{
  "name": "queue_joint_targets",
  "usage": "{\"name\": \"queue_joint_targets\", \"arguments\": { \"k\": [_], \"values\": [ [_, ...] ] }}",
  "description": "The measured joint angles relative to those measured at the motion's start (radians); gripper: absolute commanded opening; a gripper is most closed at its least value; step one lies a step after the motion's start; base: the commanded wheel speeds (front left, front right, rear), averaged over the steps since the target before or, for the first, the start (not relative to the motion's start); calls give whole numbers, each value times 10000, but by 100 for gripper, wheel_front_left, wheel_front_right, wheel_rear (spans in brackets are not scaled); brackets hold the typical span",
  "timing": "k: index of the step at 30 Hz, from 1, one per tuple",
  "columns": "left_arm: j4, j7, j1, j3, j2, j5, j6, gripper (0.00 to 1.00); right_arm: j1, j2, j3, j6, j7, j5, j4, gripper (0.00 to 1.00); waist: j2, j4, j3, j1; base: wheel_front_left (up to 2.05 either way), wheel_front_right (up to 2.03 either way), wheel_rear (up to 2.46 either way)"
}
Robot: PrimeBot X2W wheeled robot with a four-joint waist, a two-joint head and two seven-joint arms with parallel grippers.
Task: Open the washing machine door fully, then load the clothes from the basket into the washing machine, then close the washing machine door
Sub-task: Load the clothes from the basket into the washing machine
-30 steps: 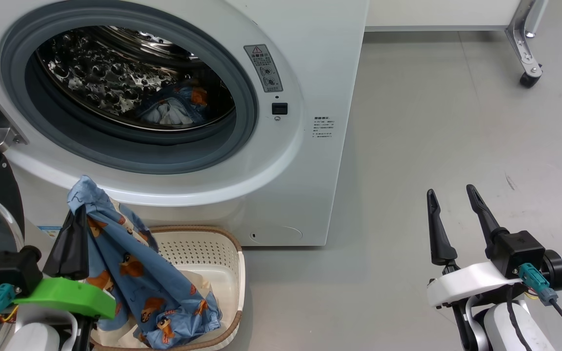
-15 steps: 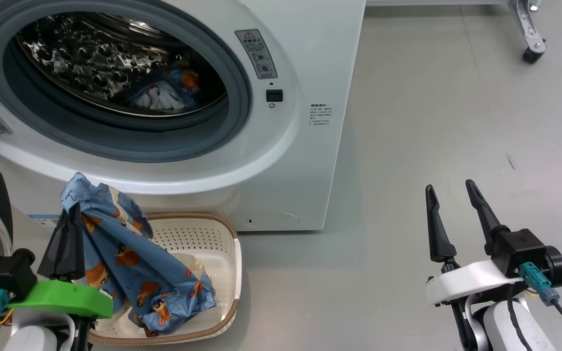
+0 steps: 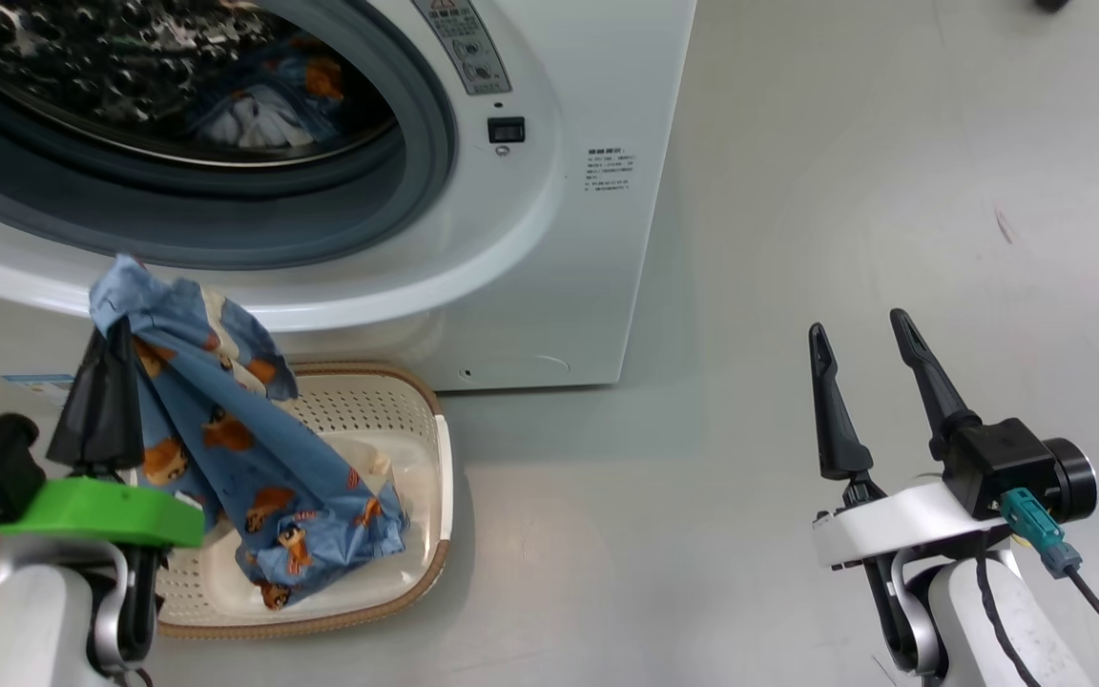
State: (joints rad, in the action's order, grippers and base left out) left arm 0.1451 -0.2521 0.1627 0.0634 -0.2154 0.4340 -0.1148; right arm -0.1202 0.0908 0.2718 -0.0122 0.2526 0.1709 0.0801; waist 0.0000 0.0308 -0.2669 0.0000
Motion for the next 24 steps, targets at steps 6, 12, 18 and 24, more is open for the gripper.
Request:
{"name": "queue_joint_targets", "arguments": {
  "k": [6, 12, 18, 24],
  "values": [
    [244, 0, 879, -128, -282, -25, -4, 0, -338, -63, 153, -36, 0, -79, -52, 100, 0, -243, -630, 0, 0, 0, 0],
    [727, 0, 1866, -12, -790, -130, -52, 0, -623, -190, 293, -165, 0, -150, -42, 100, 0, -589, -1143, 0, 0, 0, 0],
    [1126, 153, 2729, 31, -1204, -228, -88, 0, -802, -242, 387, -169, 0, -148, -17, 100, 0, -943, -1465, 1, 0, 0, 0],
    [1664, 570, 3702, 46, -1365, -102, -94, 0, -836, -265, 426, -267, 0, -148, -21, 100, 0, -1301, -1844, 1, 0, 0, 0]
  ]
}}
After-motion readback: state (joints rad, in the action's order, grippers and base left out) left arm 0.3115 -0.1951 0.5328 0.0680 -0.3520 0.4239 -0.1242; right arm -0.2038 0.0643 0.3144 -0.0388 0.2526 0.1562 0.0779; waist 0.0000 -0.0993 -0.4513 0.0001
